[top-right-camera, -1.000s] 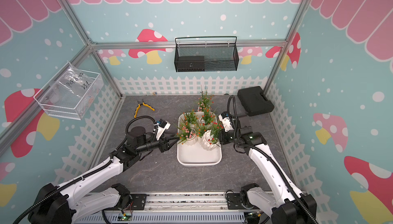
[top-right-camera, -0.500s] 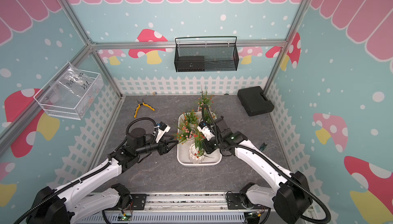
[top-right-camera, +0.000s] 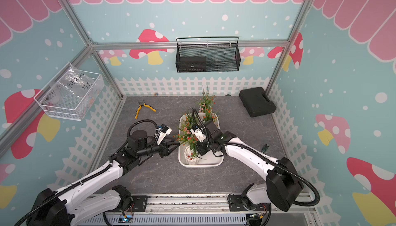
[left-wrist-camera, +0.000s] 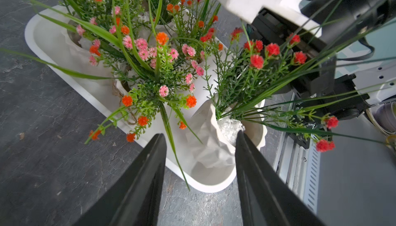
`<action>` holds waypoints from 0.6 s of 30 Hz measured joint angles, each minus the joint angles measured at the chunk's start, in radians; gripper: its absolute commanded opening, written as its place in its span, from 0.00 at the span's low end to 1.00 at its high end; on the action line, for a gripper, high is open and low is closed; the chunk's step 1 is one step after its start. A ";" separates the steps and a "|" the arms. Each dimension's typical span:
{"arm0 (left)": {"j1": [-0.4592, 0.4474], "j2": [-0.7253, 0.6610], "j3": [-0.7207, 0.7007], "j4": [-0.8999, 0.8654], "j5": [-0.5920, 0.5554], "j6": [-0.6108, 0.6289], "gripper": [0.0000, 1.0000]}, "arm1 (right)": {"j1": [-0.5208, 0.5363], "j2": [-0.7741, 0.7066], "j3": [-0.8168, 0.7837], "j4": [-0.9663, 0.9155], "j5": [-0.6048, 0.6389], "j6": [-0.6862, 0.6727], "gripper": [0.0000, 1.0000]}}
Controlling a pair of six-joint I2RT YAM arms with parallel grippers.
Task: Put the potted gypsophila into the storage box
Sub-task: Place the baby's breath potted plant at the storage box.
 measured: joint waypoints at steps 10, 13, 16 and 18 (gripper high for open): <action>0.000 0.002 -0.005 0.003 0.000 0.000 0.53 | 0.012 0.057 -0.001 0.076 0.004 0.023 0.10; 0.000 0.002 -0.005 0.005 0.000 0.000 0.52 | 0.012 0.072 -0.004 0.088 0.004 0.027 0.11; 0.000 0.002 -0.006 0.009 0.000 0.000 0.53 | 0.012 0.084 -0.006 0.093 0.005 0.030 0.11; 0.000 0.002 -0.006 0.011 0.000 0.000 0.53 | 0.012 0.089 -0.006 0.098 0.008 0.030 0.11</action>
